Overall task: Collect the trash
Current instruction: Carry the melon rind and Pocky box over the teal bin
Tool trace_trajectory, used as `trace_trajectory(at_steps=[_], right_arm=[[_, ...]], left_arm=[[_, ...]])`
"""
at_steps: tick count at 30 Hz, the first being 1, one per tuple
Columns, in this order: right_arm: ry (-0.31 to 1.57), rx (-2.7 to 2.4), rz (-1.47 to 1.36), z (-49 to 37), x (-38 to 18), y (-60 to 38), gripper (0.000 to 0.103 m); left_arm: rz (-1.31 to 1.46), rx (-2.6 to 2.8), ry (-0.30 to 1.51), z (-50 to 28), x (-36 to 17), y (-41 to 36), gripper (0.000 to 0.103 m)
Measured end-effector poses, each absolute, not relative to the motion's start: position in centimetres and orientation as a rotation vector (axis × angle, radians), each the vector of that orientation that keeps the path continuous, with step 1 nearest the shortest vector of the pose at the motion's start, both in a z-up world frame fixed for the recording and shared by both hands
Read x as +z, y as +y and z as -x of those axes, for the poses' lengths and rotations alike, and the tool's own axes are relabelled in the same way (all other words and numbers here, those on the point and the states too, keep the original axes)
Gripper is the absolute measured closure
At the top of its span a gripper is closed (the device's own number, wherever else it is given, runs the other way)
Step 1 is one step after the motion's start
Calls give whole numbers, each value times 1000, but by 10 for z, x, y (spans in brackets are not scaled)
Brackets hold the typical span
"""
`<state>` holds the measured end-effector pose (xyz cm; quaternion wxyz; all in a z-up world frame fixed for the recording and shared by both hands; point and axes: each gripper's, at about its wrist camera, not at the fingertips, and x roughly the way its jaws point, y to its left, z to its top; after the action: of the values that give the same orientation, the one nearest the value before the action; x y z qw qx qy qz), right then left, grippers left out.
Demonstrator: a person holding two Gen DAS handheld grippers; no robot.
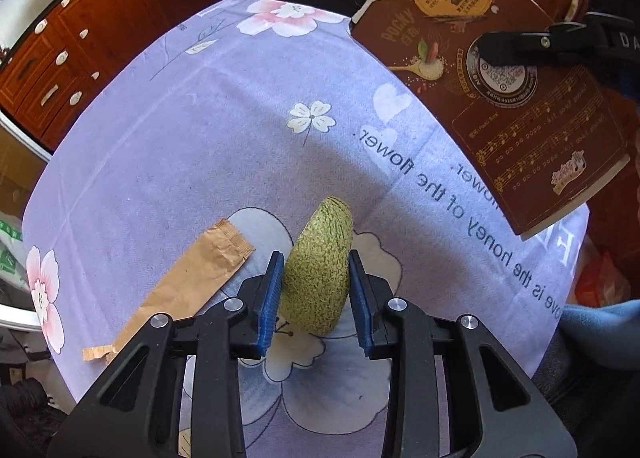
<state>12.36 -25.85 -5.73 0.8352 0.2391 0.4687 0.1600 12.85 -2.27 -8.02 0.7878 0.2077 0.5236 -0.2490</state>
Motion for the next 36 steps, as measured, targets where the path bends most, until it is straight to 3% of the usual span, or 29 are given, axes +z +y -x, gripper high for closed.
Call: trace_trajectory(at_steps=[11,36], right_arm=[[851,202,-607,-103,-41,-350,82],[809,-92,-611,-141,-79,-494,82]], left_arm=[[-455,-605,1069,-124,-39,-121,70],[-436,-782,1131,-191,-64,-311,70]])
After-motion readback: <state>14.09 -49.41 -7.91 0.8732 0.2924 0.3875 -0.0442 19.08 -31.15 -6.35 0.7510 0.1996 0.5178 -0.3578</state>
